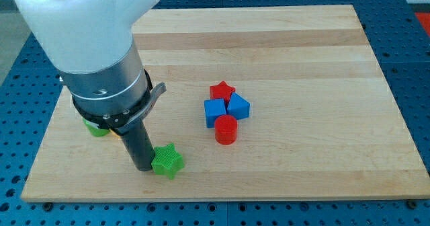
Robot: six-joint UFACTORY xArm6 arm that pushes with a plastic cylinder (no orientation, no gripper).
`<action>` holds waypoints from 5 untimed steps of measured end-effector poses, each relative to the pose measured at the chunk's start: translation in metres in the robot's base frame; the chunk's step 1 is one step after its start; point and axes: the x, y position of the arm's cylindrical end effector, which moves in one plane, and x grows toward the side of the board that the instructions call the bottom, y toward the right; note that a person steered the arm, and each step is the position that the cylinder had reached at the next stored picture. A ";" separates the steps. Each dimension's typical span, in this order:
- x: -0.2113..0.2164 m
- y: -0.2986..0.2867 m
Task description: Move yellow hexagon towards center
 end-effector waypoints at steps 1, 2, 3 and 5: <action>0.000 0.012; 0.000 0.039; 0.000 0.067; 0.000 0.103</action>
